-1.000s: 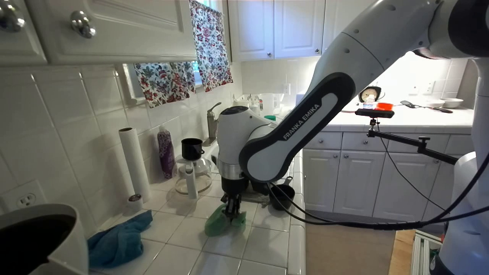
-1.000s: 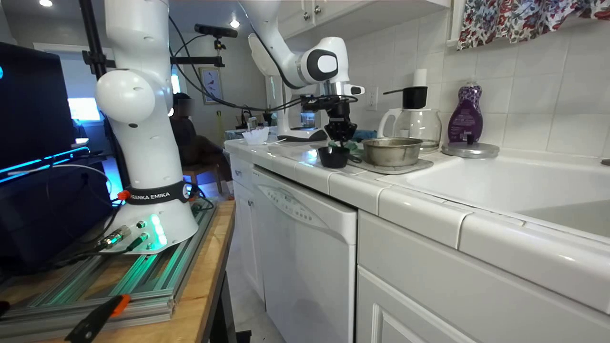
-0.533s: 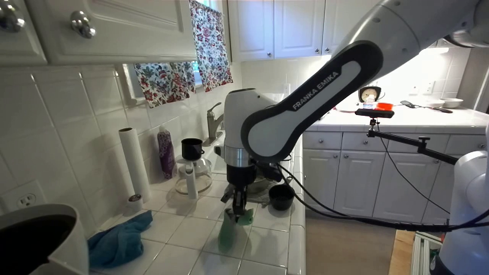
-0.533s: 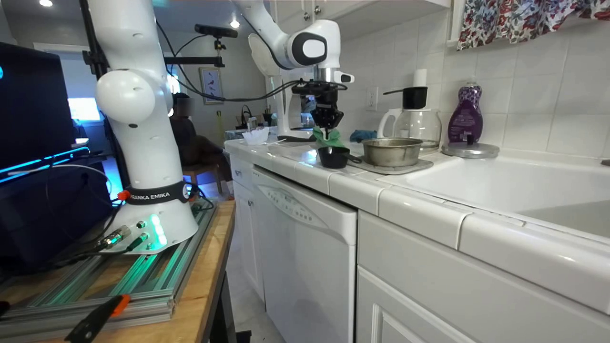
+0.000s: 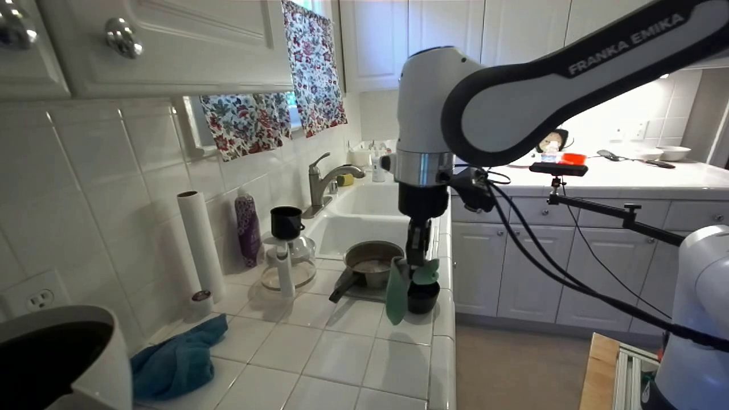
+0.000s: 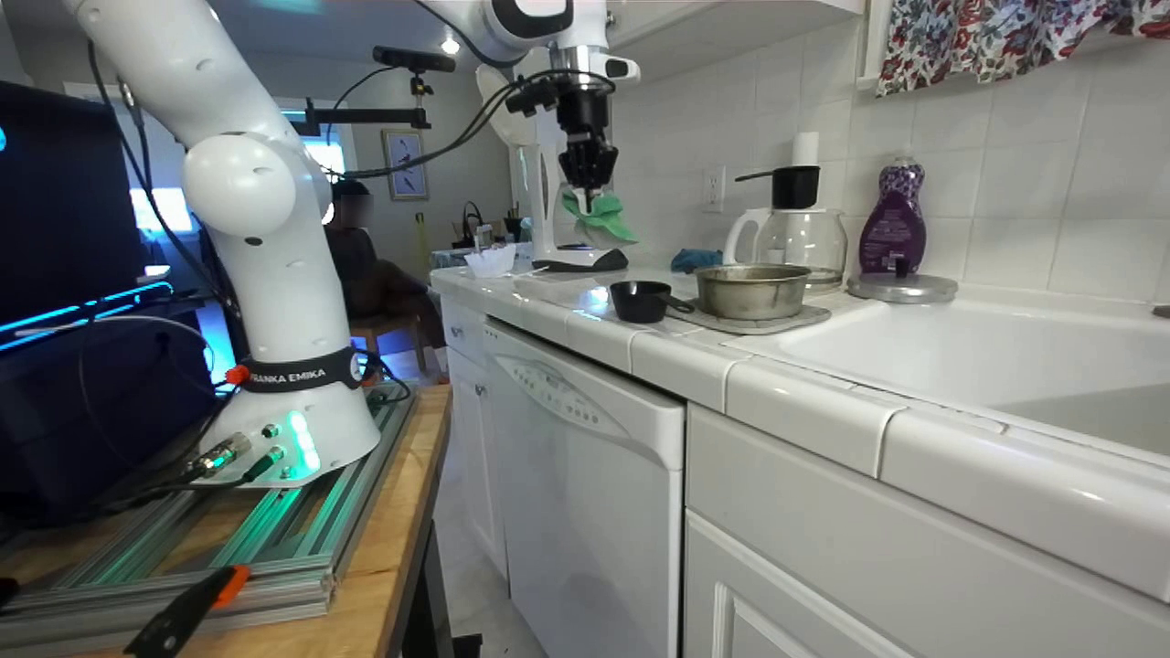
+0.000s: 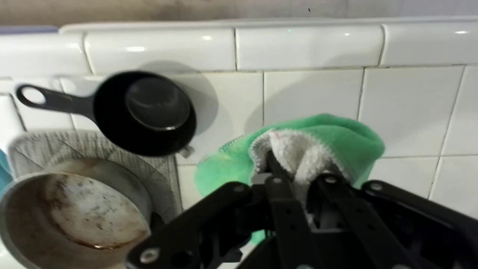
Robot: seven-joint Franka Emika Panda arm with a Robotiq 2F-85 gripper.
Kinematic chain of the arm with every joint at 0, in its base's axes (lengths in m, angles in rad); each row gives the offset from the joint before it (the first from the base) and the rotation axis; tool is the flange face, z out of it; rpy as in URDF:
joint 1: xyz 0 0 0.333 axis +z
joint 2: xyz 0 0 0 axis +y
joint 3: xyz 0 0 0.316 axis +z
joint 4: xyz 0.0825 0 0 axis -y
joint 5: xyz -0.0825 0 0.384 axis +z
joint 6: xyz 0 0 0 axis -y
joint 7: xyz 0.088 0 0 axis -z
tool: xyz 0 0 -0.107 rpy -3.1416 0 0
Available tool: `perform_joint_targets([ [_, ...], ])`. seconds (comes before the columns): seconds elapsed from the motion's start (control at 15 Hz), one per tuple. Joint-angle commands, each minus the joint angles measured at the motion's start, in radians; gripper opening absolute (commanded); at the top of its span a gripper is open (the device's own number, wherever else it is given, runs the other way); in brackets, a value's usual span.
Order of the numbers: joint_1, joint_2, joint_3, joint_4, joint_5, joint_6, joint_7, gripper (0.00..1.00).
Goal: Put the green towel in the measuring cup.
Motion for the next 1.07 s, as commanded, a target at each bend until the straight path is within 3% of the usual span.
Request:
perform_joint_targets([
  [0.0,-0.046,-0.193,-0.04,-0.119,-0.041,-0.065,0.12,0.03],
  [0.2,-0.115,-0.234,-0.08,-0.157,-0.063,-0.049,0.188,0.03],
  [0.53,-0.212,-0.151,-0.135,-0.152,-0.08,-0.003,0.228,0.03],
  [1.0,-0.204,0.033,-0.145,-0.093,-0.069,0.104,0.203,0.03],
])
